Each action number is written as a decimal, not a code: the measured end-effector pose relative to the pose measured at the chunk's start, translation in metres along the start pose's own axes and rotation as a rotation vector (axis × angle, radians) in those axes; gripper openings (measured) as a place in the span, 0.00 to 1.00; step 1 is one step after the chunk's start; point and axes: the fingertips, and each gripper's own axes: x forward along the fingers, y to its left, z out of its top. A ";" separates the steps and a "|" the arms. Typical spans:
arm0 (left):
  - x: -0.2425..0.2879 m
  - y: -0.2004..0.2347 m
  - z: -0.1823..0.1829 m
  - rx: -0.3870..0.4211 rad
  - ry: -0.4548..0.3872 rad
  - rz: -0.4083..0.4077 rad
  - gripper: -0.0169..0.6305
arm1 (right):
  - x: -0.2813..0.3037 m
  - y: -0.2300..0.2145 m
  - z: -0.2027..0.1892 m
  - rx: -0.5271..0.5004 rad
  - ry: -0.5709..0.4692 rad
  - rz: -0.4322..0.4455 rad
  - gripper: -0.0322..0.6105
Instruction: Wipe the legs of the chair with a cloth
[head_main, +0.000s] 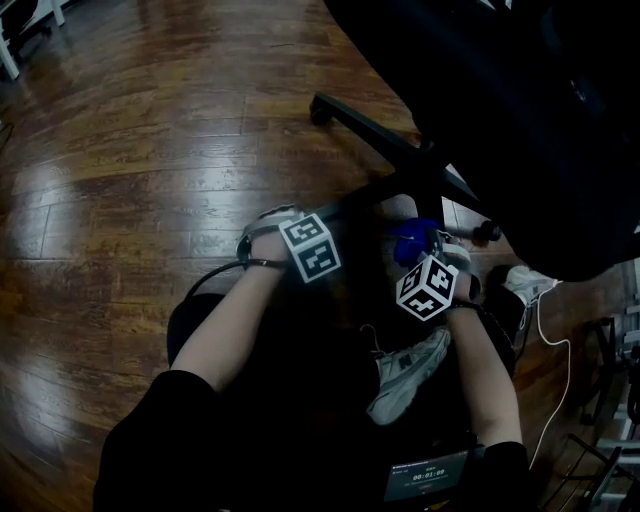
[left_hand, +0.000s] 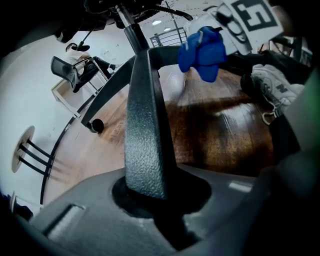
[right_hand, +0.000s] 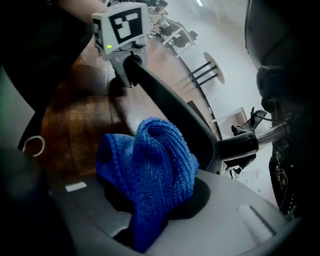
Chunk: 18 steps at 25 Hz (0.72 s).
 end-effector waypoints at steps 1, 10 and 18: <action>0.000 0.000 0.000 -0.001 0.002 0.001 0.11 | -0.008 0.017 -0.008 -0.011 0.014 0.025 0.20; 0.004 -0.001 0.000 -0.007 0.025 -0.009 0.11 | -0.062 0.113 -0.063 0.011 0.032 0.138 0.20; 0.002 -0.004 0.001 0.007 0.051 -0.046 0.11 | -0.010 0.027 -0.024 0.029 0.047 0.012 0.19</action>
